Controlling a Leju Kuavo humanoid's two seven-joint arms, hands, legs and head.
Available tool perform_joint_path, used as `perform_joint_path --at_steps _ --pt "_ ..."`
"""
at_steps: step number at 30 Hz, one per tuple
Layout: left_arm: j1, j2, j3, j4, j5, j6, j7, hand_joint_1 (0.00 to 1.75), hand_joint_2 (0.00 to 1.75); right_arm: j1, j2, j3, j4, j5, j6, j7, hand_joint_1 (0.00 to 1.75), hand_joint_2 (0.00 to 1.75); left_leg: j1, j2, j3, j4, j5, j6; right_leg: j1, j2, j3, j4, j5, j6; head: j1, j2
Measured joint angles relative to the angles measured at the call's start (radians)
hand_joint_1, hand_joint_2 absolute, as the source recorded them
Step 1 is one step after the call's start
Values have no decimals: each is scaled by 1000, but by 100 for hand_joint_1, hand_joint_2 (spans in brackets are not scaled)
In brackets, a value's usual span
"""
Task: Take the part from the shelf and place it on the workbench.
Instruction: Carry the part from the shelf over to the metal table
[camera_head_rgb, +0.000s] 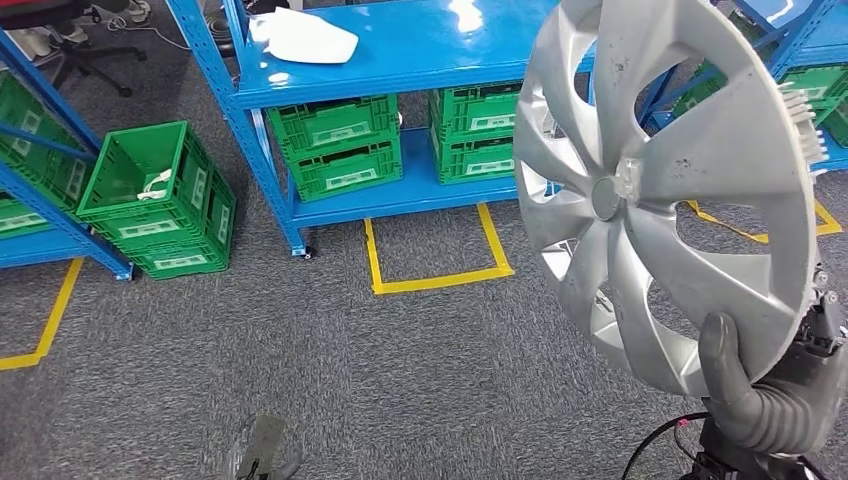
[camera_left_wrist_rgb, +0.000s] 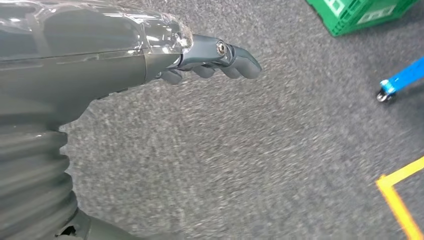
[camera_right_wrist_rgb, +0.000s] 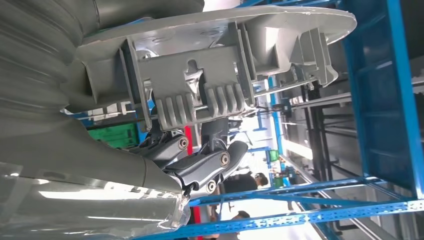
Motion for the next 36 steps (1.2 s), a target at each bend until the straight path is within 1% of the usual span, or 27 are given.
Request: perform_joint_path --at_steps 2,4,6,8,9,10,12,13,14,15,17,18,19,20,22,23,24,25,27,28,29,30,31,33,34,35,36 --pt "4 -2 19 0 -36 0 0 0 175 0 0 1 2 -4 -4 0 175 175 -8 -2 91 -128 48 20 6 0 -19 13 6 2 -13 0" --pt "10 -4 41 0 -69 0 0 0 175 -2 0 2 2 -11 -9 3 175 175 -16 -2 154 -230 65 34 7 -2 -30 23 13 8 -20 0" --pt "19 -8 64 0 -91 0 0 0 175 -5 -1 4 4 -16 -13 9 175 175 -19 -2 162 -255 69 36 4 -4 -36 25 25 18 -25 0" --pt "28 -14 85 1 -105 0 0 0 175 -8 -2 7 6 -19 -15 15 175 175 -14 1 157 -268 82 42 2 -1 -47 36 12 28 -32 0" --pt "31 -16 95 1 -111 0 0 0 175 -10 -4 9 8 -19 -15 17 175 175 -11 2 151 -274 91 47 1 1 -58 64 -16 35 -31 0" --pt "33 -19 104 1 -118 0 0 0 175 -12 -6 11 10 -19 -16 18 175 175 -8 3 144 -278 100 50 -3 3 -73 111 -59 43 -26 0" --pt "37 -25 122 2 -135 0 3 0 175 -16 -8 16 15 -22 -17 18 175 175 -7 4 124 -277 116 53 -12 5 -104 237 -143 58 -16 0" --pt "40 -27 130 2 -145 0 7 0 175 -17 -8 19 18 -25 -17 19 175 175 -7 5 114 -276 123 52 -16 5 -108 284 -161 63 -13 0" --pt "43 -27 139 2 -156 0 11 0 175 -17 -8 21 22 -27 -17 20 175 175 -6 6 105 -274 130 50 -21 5 -99 299 -158 68 -11 0" --pt "46 -28 147 2 -167 0 15 0 175 -17 -8 23 25 -29 -17 21 175 175 -5 8 95 -271 135 46 -25 5 -73 276 -138 71 -9 0" --pt "48 -29 163 2 -186 0 22 0 175 -20 -8 24 31 -30 -17 21 175 175 -5 10 80 -264 144 38 -34 6 17 142 -85 77 -7 0" --pt "48 -29 171 1 -199 0 25 0 175 -23 -8 24 33 -30 -17 21 175 175 -5 11 73 -260 148 32 -35 9 60 70 -70 77 -5 0" --pt "48 -29 179 0 -214 0 30 0 175 -25 -8 25 34 -30 -17 21 175 175 -6 12 67 -257 153 26 -35 11 87 20 -64 75 -4 0" --pt "49 -29 189 0 -232 0 36 0 175 -26 -8 25 35 -28 -17 21 175 175 -7 14 60 -256 160 19 -33 14 97 -5 -65 71 -4 0" --pt "53 -29 209 -2 -270 0 48 0 175 -26 -8 27 37 -15 -18 27 175 175 -5 16 52 -254 170 5 -29 14 89 -12 -57 53 -7 0" --pt "56 -29 219 -3 -289 0 53 0 175 -26 -8 28 39 -3 -18 34 175 175 -3 16 46 -248 160 -1 -28 12 83 -14 -49 42 -9 0" --pt "59 -30 230 -4 -308 0 58 0 175 -27 -7 29 41 13 -18 42 175 175 -1 14 35 -226 134 -5 -28 9 75 -16 -41 31 -12 0" --pt "62 -30 241 -6 -324 0 62 0 175 -27 -7 30 42 26 -18 51 175 175 1 10 19 -184 91 -9 -27 7 66 -17 -33 21 -15 0" --pt "66 -30 261 -11 -344 0 67 0 175 -27 -6 32 45 41 -19 61 175 175 3 3 -21 -56 -2 -13 -20 3 40 -13 -17 10 -23 0" --pt "67 -30 270 -13 -349 0 68 0 175 -27 -5 33 46 43 -19 64 175 175 3 1 -33 -2 -27 -13 -17 1 26 -9 -9 9 -26 0" --pt "69 -31 279 -15 -357 0 71 0 175 -27 -5 34 48 45 -19 68 175 175 3 0 -33 28 -30 -13 -14 0 12 -4 -2 8 -27 0" --pt "71 -31 290 -17 -370 0 75 0 175 -27 -5 36 50 49 -20 74 175 175 3 0 -15 23 -11 -11 -11 -1 -3 2 4 8 -28 0" --pt "74 -31 302 -22 -388 0 84 0 175 -28 -5 37 52 57 -20 83 175 175 2 0 19 -14 19 -7 -9 -1 -17 9 9 9 -30 0" --pt "80 -32 328 -36 -431 0 119 0 175 -28 -4 42 59 84 -20 109 175 175 -1 0 119 -144 57 7 -6 -1 -38 22 16 13 -36 0" --pt "84 -33 341 -45 -448 0 140 0 175 -30 -4 44 64 99 -20 122 175 175 -4 0 157 -202 58 12 -6 -1 -44 26 20 17 -38 0" --pt "88 -35 351 -55 -460 -3 158 0 175 -32 -4 47 68 114 -20 131 175 175 -6 0 179 -240 52 16 -6 -3 -48 29 26 23 -40 0" --pt "94 -37 358 -64 -467 -7 172 0 175 -36 -4 50 73 128 -20 136 175 175 -8 0 184 -258 48 18 -7 -5 -52 30 32 28 -41 0"
